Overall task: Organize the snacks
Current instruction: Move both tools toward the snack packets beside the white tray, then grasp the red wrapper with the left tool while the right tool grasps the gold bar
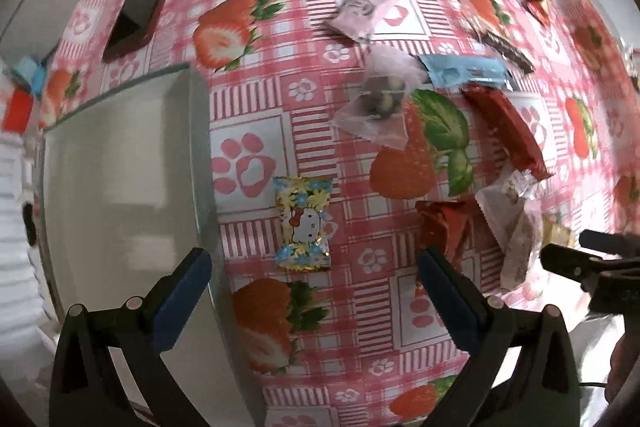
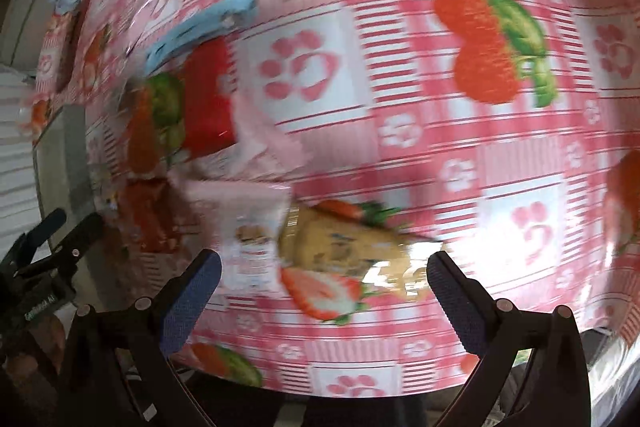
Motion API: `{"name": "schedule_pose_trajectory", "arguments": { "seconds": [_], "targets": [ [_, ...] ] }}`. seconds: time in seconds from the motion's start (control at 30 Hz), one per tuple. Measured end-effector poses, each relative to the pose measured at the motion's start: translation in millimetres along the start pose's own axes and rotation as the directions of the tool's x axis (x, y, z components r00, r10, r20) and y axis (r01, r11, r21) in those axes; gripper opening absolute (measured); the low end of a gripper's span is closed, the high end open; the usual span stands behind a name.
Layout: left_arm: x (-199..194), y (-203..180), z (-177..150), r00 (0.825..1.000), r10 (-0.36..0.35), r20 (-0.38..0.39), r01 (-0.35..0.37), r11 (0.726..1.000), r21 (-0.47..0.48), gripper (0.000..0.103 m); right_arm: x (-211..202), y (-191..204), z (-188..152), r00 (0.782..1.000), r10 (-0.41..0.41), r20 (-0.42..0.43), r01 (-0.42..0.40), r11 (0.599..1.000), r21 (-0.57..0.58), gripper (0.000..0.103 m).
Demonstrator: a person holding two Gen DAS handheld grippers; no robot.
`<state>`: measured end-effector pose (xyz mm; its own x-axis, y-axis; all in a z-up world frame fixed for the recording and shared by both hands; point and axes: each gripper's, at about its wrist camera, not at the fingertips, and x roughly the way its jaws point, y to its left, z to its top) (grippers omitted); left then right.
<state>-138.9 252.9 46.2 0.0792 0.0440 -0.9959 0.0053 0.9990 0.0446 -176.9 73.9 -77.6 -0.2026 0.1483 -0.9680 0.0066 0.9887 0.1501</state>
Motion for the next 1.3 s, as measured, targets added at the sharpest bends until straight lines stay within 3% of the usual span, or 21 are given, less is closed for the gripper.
{"name": "schedule_pose_trajectory", "arguments": {
  "seconds": [0.2,0.43,0.6,0.73,0.83,0.9,1.03,1.1,1.13,1.2,1.3],
  "targets": [
    [20.8,-10.0,11.3,1.0,-0.001,-0.019,0.002,0.998,0.056,0.103,15.3,39.2,-0.6,1.0,-0.029,0.001,0.029,0.999,-0.014,0.103],
    [20.2,-35.1,2.1,0.996,-0.072,-0.052,0.073,0.997,0.011,0.103,7.1,30.9,-8.8,0.999,-0.041,0.0,0.041,0.999,0.034,0.103],
    [1.6,-70.6,-18.4,0.994,-0.098,-0.048,0.101,0.993,0.067,0.103,-1.8,20.5,4.0,0.997,-0.083,-0.002,0.083,0.995,0.054,0.103],
    [-3.2,-93.2,-25.2,0.99,-0.129,-0.064,0.135,0.987,0.089,0.103,-15.7,12.2,-3.1,0.99,-0.143,0.013,0.143,0.987,-0.069,0.103],
    [1.6,-107.8,-29.6,0.987,-0.135,-0.087,0.143,0.986,0.085,0.103,-18.0,18.1,-15.8,0.979,-0.205,0.018,0.203,0.948,-0.247,0.103],
    [9.4,-116.4,-29.3,0.987,-0.126,-0.102,0.135,0.987,0.082,0.103,-8.8,33.1,-24.6,0.961,-0.273,0.027,0.261,0.877,-0.402,0.103],
    [20.6,-130.6,-26.9,0.988,-0.107,-0.114,0.116,0.991,0.07,0.103,8.7,62.4,-27.3,0.951,-0.306,0.044,0.279,0.789,-0.547,0.103],
    [23.7,-137.0,-25.1,0.991,-0.078,-0.105,0.086,0.994,0.069,0.103,11.3,73.1,-20.0,0.947,-0.317,0.052,0.288,0.764,-0.577,0.103],
    [26.4,-139.8,-23.0,0.992,-0.07,-0.105,0.076,0.995,0.063,0.103,10.6,75.6,-14.6,0.943,-0.328,0.062,0.303,0.763,-0.571,0.103],
    [34.9,-143.2,-19.4,0.991,-0.068,-0.117,0.074,0.996,0.048,0.103,6.8,71.1,1.8,0.952,-0.303,0.035,0.279,0.817,-0.506,0.103],
    [46.7,-151.5,-21.1,0.988,-0.058,-0.142,0.062,0.998,0.02,0.103,-3.6,60.9,21.0,0.96,-0.278,0.004,0.25,0.857,-0.451,0.103]
  ]
}}
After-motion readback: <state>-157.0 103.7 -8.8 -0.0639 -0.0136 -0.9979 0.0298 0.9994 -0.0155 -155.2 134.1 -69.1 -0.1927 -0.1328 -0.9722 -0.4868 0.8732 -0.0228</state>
